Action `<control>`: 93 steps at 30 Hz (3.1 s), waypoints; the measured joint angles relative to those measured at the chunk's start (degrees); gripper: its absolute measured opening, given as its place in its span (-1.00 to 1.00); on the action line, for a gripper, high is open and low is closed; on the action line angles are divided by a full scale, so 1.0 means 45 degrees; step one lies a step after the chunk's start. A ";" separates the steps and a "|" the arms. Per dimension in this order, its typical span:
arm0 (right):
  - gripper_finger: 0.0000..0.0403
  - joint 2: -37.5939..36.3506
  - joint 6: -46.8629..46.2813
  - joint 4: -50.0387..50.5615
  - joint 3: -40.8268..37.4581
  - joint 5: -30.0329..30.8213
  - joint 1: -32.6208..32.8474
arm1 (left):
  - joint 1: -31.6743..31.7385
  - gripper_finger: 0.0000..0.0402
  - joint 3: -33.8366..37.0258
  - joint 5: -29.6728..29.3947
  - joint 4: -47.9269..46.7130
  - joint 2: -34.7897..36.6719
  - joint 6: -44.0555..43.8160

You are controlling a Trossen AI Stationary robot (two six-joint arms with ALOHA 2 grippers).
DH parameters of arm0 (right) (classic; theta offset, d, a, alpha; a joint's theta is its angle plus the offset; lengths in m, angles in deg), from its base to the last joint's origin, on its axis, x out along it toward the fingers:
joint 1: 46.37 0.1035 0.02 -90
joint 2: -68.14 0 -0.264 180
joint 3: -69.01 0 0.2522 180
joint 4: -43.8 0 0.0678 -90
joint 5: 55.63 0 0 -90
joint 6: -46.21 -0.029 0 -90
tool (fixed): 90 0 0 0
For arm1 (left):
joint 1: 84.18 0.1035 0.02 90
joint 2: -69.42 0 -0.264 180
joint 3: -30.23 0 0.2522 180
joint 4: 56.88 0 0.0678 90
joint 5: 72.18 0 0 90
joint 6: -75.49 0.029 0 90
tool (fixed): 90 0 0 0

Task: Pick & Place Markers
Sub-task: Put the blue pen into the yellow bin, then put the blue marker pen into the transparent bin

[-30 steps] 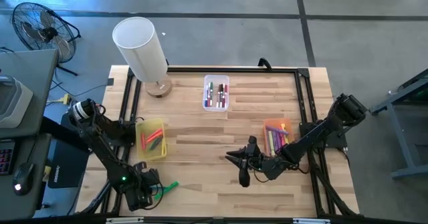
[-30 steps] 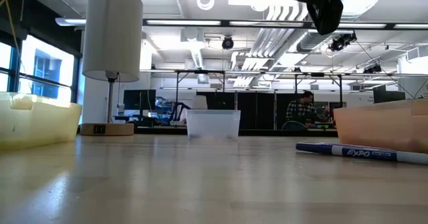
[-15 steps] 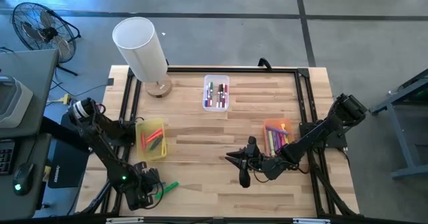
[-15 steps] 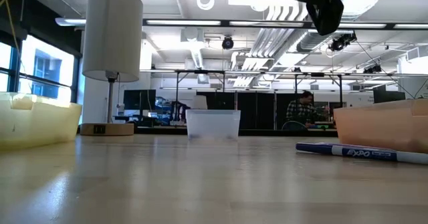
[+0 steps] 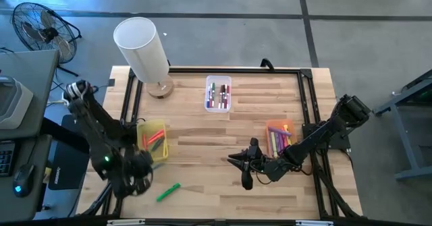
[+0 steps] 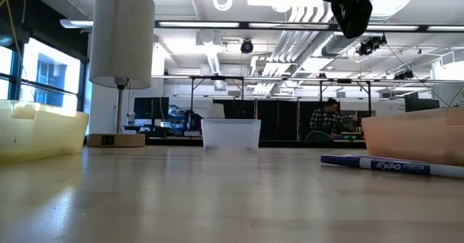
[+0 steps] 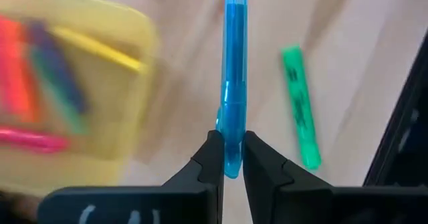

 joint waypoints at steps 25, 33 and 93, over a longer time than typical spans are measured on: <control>-0.70 -0.0005 0.0015 0.0087 0.0000 -0.0044 -0.0005 | 0.4768 -0.60 0.3454 0.2437 -0.1500 0.3621 0.1241; -0.70 -0.0004 0.0015 0.0164 0.0000 -0.0044 -0.0005 | 0.4758 -0.36 0.3232 0.2662 -0.1627 0.3621 0.1725; -0.57 0.3993 -0.8927 1.8562 0.5977 -0.9274 -0.1253 | 0.8168 -1.00 0.1555 0.2095 0.8508 -0.2557 1.2577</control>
